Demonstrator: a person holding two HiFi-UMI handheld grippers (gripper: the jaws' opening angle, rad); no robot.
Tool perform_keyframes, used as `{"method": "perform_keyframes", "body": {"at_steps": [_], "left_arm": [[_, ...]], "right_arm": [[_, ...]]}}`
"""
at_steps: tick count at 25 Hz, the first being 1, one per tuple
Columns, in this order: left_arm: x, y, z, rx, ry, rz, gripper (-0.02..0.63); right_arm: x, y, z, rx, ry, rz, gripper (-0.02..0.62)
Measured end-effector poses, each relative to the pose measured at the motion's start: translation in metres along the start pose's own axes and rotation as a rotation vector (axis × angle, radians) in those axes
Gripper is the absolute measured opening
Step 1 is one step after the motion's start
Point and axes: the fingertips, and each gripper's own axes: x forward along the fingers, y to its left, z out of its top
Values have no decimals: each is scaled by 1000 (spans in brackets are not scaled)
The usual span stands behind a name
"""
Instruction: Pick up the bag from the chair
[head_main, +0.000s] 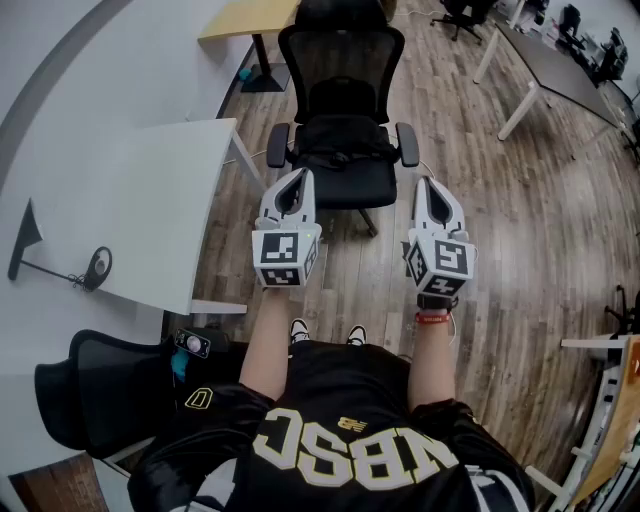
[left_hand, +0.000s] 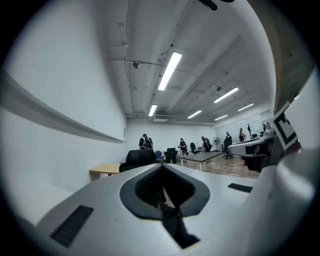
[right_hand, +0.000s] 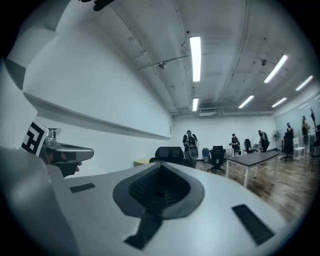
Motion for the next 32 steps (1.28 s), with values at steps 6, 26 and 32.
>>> {"method": "perform_keyframes", "body": {"at_steps": [6, 26, 32], "left_arm": [[3, -26, -6, 6, 6, 16, 14], [74, -22, -33, -27, 4, -23, 14], [152, 21, -18, -35, -42, -44, 14]], "right_arm": [[-4, -15, -4, 19, -4, 50, 9], [68, -35, -35, 83, 31, 82, 10], [150, -36, -7, 48, 8, 78, 14]]}}
